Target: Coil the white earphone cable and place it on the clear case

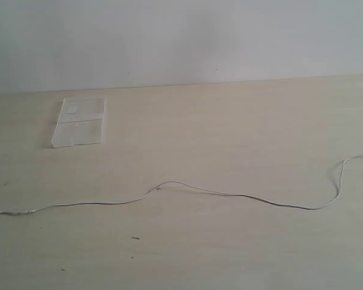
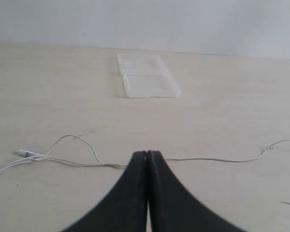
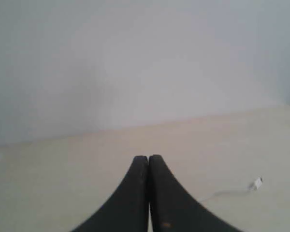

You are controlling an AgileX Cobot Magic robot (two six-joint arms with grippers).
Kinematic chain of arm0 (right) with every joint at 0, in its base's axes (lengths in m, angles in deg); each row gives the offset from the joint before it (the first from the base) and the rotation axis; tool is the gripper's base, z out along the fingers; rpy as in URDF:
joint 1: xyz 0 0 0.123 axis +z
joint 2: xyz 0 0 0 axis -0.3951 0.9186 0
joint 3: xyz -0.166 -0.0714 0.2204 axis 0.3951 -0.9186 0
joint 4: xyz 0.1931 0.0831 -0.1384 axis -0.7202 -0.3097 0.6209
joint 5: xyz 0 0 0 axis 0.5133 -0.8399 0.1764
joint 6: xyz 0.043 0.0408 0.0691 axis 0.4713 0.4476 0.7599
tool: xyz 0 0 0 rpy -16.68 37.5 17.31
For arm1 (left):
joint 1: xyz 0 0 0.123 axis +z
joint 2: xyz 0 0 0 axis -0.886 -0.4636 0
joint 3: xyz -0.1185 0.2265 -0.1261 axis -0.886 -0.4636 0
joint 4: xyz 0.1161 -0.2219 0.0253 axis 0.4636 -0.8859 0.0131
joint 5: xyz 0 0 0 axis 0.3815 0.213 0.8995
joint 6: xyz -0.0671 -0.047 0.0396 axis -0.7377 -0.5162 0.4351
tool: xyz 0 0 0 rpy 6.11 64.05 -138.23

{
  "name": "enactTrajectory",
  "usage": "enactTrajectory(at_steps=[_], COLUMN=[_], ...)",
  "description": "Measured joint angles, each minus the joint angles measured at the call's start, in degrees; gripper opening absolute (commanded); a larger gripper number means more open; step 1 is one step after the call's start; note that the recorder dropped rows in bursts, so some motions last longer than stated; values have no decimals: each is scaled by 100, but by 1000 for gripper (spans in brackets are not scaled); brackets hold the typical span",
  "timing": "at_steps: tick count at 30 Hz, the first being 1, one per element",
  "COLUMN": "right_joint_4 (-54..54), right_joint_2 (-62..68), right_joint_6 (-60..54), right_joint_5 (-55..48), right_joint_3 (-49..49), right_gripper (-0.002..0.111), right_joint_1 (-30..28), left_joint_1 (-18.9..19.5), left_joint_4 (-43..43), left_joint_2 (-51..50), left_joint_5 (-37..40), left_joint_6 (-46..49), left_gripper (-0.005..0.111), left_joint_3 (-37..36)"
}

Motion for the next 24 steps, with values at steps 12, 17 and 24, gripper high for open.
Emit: enactTrajectory(at_steps=[12, 17, 24], right_joint_4=[-117, -453, -1172], right_joint_2=[931, 939, 1811], right_joint_6=[-4, 146, 67], right_joint_5=[-1002, -676, -615], right_joint_3=[2663, 2835, 2860], right_gripper=[0, 0, 0], right_joint_1=[0, 0, 0], left_joint_1=[0, 0, 0], left_joint_4=[0, 0, 0], left_joint_2=[0, 0, 0], left_joint_5=[0, 0, 0], left_joint_6=[0, 0, 0], left_gripper=[0, 0, 0], left_joint_3=[0, 0, 0])
